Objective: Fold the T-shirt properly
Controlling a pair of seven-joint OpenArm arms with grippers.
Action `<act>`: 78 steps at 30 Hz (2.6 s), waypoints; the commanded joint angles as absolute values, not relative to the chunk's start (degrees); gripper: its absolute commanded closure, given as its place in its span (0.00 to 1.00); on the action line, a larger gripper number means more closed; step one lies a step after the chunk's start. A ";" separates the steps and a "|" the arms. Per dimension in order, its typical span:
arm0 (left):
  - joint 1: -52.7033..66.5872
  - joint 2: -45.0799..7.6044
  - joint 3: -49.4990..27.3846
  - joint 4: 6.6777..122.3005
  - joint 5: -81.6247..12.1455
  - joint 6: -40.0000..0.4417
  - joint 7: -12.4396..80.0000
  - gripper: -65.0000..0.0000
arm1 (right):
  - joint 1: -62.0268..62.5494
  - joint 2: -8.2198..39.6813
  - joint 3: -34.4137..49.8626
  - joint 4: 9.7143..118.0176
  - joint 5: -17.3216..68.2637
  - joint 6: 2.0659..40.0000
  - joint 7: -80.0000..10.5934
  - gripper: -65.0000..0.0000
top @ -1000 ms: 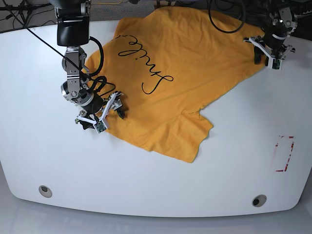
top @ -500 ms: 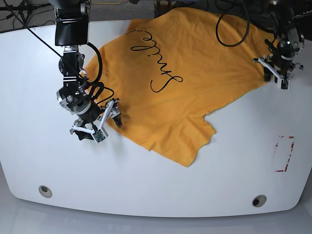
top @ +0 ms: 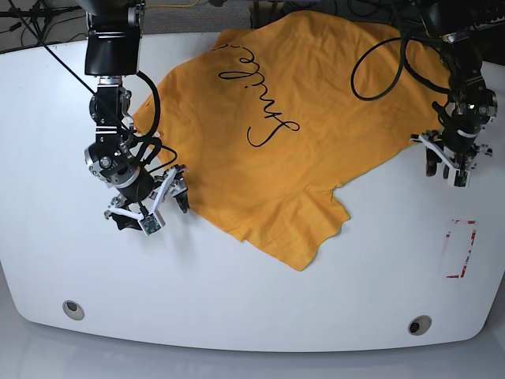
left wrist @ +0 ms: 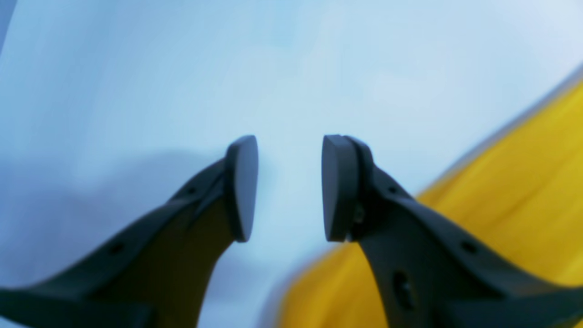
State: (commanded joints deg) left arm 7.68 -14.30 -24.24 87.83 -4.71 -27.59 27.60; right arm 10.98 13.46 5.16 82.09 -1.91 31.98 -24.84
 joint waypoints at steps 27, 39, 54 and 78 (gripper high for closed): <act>13.41 -11.16 -28.51 88.88 -4.96 -27.90 27.75 0.63 | 19.20 8.49 2.78 70.47 -1.57 32.19 -20.46 0.29; 19.97 -10.34 -28.12 93.18 -5.62 -28.16 25.53 0.68 | 23.77 5.94 0.32 64.22 -1.60 32.62 -19.78 0.30; 21.87 -11.62 -27.75 94.19 -5.32 -28.44 27.24 0.65 | 22.41 5.40 -0.23 70.13 -1.35 33.06 -25.16 0.27; 29.60 -15.32 -36.36 103.19 -7.30 -28.83 32.38 0.60 | 21.07 1.96 0.98 61.85 -1.62 33.21 -19.86 0.28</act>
State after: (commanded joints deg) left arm 29.60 -15.32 -36.36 103.19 -7.30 -28.83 32.38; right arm 21.07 1.96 0.98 61.85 -1.62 33.21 -19.86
